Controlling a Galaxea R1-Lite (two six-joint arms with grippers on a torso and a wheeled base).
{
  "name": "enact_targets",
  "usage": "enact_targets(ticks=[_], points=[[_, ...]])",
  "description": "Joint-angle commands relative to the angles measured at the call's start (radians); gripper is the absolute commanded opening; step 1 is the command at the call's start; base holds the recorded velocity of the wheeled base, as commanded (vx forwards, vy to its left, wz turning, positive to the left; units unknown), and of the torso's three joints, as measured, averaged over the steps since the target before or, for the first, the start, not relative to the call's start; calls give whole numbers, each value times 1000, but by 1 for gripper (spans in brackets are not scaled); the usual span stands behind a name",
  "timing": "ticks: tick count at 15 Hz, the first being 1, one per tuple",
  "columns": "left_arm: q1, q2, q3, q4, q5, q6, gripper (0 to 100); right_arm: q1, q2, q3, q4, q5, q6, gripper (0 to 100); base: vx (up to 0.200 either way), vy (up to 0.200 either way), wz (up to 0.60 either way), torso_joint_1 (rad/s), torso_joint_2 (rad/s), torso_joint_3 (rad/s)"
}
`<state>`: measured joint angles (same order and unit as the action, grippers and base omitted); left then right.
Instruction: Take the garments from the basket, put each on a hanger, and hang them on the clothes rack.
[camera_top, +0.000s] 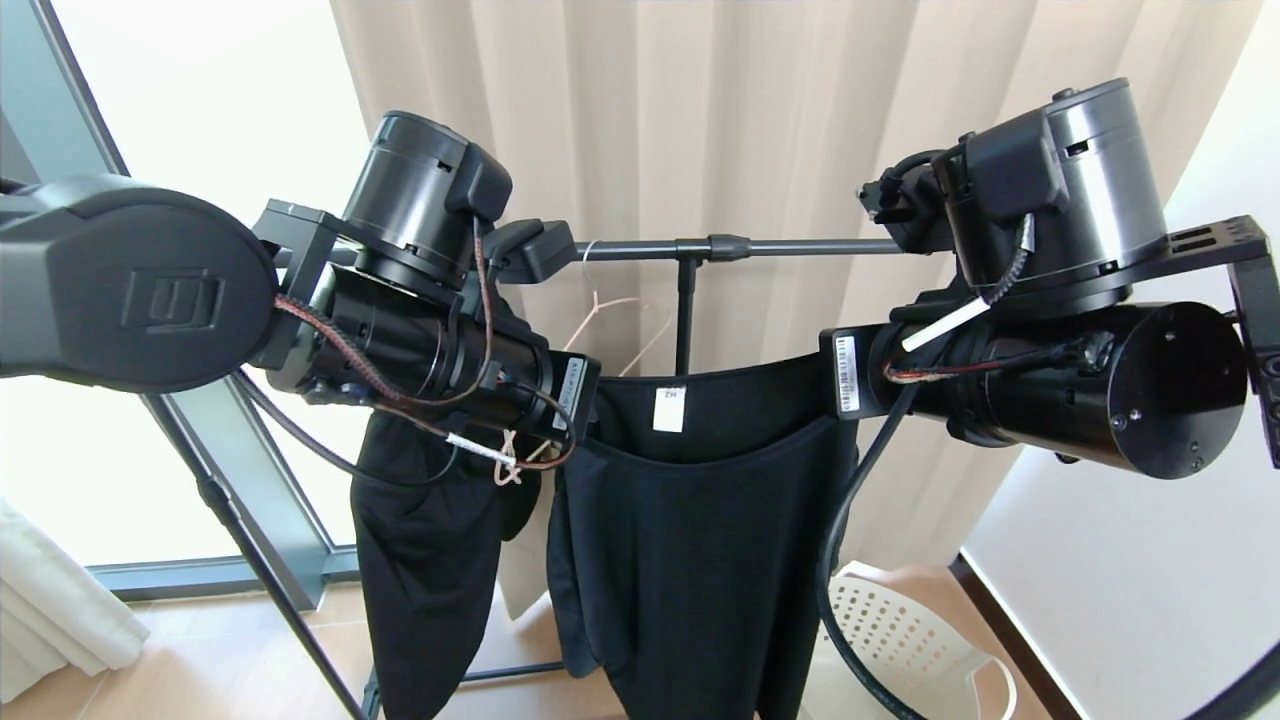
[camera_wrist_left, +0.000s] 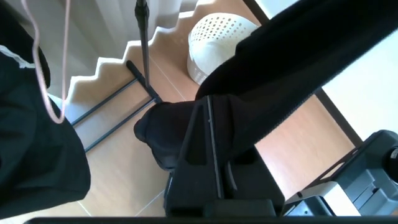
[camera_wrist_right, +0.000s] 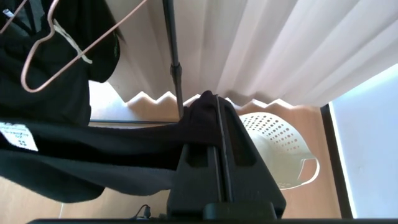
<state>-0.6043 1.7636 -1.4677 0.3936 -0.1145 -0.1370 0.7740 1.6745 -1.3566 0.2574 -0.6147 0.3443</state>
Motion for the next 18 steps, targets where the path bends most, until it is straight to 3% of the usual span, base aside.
enact_targets(ticks=[1, 2, 6, 11, 14, 18], points=[[-3, -30, 18, 1, -1, 0, 0, -15, 18, -15, 0, 1, -1, 0, 0, 0, 0, 0, 0, 0], [-3, -49, 38, -1, -1, 2, 100, -27, 27, -22, -1, 3, 1, 0, 0, 0, 0, 0, 0, 0], [-6, -101, 59, 1, -1, 0, 100, -29, 14, -27, -1, 1, 1, 0, 0, 0, 0, 0, 0, 0], [-8, -233, 196, 1, -17, 42, 100, -41, 37, -55, -1, 1, -1, 0, 0, 0, 0, 0, 0, 0], [6, -282, 256, -1, -96, 42, 100, -70, 65, -50, -1, 1, 16, 0, 0, 0, 0, 0, 0, 0], [57, -305, 277, -4, -113, 47, 100, -73, 31, -21, 0, -19, 18, 0, 0, 0, 0, 0, 0, 0]])
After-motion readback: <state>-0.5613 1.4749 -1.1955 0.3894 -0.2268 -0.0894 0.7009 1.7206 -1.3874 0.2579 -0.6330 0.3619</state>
